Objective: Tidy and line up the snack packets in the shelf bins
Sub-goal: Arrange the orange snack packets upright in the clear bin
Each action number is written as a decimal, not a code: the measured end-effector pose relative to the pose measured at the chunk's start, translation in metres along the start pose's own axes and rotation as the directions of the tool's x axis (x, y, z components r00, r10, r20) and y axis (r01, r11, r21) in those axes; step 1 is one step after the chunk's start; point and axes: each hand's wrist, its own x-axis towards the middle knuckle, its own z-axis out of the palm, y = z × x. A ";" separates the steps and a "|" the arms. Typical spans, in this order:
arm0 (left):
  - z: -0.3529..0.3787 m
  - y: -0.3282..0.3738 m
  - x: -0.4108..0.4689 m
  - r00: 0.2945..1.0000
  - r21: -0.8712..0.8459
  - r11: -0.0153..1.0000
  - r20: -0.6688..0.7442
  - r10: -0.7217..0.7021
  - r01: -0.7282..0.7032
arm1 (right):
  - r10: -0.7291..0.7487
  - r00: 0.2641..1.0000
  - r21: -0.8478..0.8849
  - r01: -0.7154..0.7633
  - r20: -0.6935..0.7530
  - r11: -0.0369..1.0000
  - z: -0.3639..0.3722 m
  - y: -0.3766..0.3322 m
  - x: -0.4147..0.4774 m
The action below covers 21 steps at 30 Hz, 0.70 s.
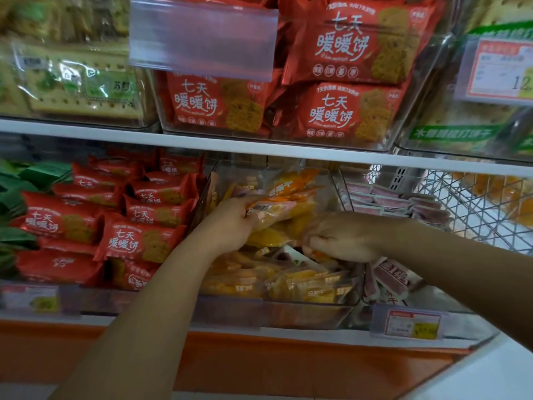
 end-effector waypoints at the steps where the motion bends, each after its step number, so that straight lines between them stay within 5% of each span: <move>1: 0.000 -0.001 0.000 1.000 -0.001 1.000 -0.004 -0.004 0.004 | -0.006 1.000 -0.011 0.006 0.001 1.000 0.002 0.002 -0.001; 12: 0.003 -0.004 -0.004 0.999 -0.005 0.999 -0.005 0.032 -0.033 | 0.101 0.993 0.020 -0.100 -0.067 0.995 0.007 0.001 0.018; 16: 0.003 -0.002 -0.004 1.000 -0.003 1.000 -0.004 0.025 -0.025 | 0.132 0.991 0.303 -0.116 -0.031 0.946 0.019 -0.008 0.036; 21: 0.002 -0.002 -0.004 0.998 -0.017 0.998 -0.011 0.060 -0.060 | 0.154 0.957 0.565 0.013 -0.247 0.825 0.025 -0.015 0.033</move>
